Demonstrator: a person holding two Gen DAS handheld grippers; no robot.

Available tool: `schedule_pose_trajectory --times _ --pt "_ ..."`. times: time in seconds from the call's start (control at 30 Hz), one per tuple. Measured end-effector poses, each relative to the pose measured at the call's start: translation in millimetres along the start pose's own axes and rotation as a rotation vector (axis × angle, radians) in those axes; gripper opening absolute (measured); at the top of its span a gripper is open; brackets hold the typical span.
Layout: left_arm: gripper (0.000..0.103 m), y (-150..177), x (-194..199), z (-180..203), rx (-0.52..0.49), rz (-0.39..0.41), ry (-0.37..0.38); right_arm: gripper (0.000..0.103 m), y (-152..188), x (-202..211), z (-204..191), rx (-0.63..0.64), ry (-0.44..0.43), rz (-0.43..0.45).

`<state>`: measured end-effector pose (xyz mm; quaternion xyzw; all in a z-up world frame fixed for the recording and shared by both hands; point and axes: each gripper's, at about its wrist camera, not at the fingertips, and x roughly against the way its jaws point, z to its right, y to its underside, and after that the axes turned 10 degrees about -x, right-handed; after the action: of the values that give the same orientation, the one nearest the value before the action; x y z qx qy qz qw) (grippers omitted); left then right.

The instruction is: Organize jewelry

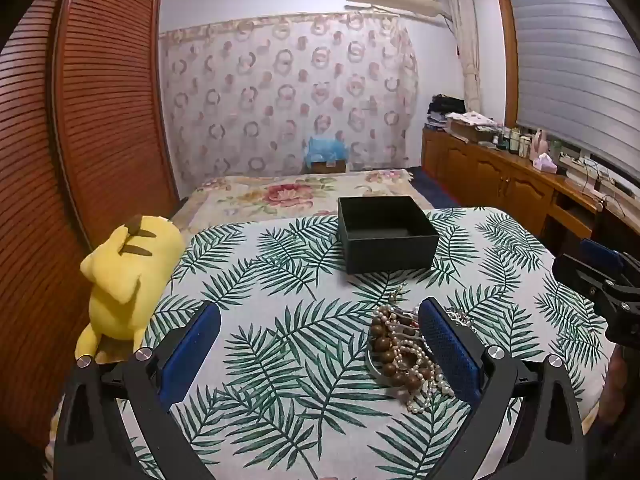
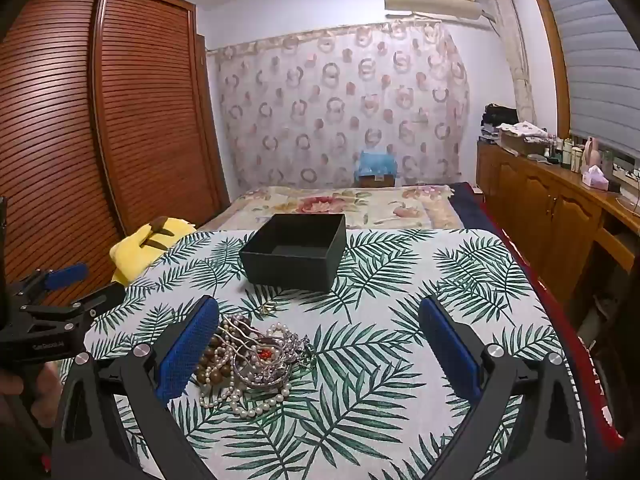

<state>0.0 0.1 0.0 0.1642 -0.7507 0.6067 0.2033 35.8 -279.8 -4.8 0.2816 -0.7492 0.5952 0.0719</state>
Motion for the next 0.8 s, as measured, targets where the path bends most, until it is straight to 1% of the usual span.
schedule_pose_trajectory --times 0.57,0.73,0.8 --pt "0.096 0.1 -0.8 -3.7 0.005 0.007 -0.001 0.101 -0.2 0.3 0.0 0.002 0.001 0.000" --pt "0.096 -1.9 -1.5 1.4 -0.001 0.005 -0.002 0.101 -0.4 0.5 0.1 0.002 0.000 0.001" --pt "0.096 -7.0 5.4 -1.9 -0.002 0.006 -0.002 0.101 -0.4 0.3 0.0 0.002 0.000 0.001"
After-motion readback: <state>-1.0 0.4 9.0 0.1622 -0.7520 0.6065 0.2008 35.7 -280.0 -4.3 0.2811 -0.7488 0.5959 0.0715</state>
